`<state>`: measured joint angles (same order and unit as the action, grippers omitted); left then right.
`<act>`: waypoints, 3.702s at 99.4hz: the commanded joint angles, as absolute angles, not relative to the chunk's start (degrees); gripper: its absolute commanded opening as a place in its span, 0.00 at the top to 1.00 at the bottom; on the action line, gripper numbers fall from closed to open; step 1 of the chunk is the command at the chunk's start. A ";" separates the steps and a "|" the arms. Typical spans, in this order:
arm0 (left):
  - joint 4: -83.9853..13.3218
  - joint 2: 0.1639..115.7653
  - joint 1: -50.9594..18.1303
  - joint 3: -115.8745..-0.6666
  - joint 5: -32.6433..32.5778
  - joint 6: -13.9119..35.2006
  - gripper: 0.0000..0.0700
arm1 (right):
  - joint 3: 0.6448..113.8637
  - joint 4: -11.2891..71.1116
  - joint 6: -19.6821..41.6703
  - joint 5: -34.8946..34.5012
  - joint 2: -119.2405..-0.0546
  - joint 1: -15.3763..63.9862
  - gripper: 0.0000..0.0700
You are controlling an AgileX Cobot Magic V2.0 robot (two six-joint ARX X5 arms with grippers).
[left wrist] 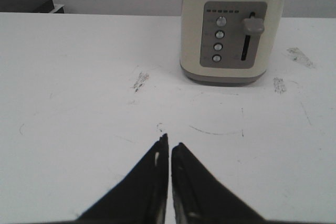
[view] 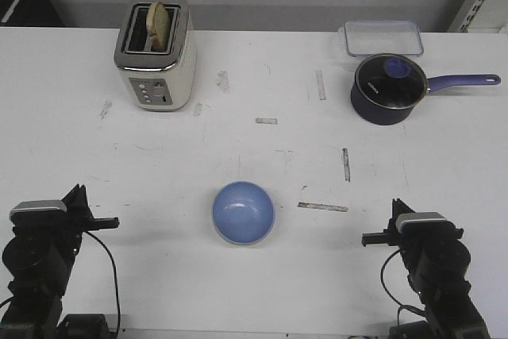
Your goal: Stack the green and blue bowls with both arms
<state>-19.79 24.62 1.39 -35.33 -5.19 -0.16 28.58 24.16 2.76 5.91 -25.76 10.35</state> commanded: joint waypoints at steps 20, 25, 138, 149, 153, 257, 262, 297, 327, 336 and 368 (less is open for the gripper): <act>-19.57 25.21 1.48 -35.55 -5.17 -0.62 1.00 | 29.15 22.68 2.11 6.04 -25.93 10.44 0.98; -19.55 24.75 1.50 -35.55 -5.17 -0.64 1.00 | 29.15 22.65 2.11 6.04 -25.91 10.44 0.98; 0.45 2.94 -1.26 -8.73 -3.44 -0.64 1.00 | 29.15 22.61 2.11 6.02 -25.91 10.44 0.98; 3.53 0.14 -1.23 -3.27 -3.40 -0.62 1.00 | 29.15 22.59 2.11 6.02 -25.91 10.44 0.98; 5.41 0.16 -1.26 -1.69 -3.33 -0.62 1.00 | 29.15 22.61 2.11 6.02 -25.91 10.44 0.98; 6.07 0.19 -1.21 -0.71 -2.57 -0.67 1.00 | 28.47 20.67 -2.50 7.62 -23.57 8.62 0.98; 6.04 0.19 -1.21 -0.71 -2.57 -0.64 1.00 | 26.89 18.35 -2.63 7.62 -23.05 7.33 0.98; 6.07 0.19 -1.21 -0.71 -2.57 -0.67 1.00 | 6.31 6.07 -2.37 1.37 -6.85 -2.87 0.98; 6.11 0.19 -1.19 -0.71 -2.57 -0.67 1.00 | 0.71 5.23 -1.91 1.37 -0.08 -3.03 0.98; 6.07 0.19 -1.19 -0.73 -2.57 -0.67 1.00 | 0.71 5.10 -1.91 1.45 -0.08 -3.03 0.98; 6.07 0.19 -1.19 -0.73 -2.57 -0.67 1.00 | 0.71 5.10 -1.93 1.45 -0.08 -3.03 0.98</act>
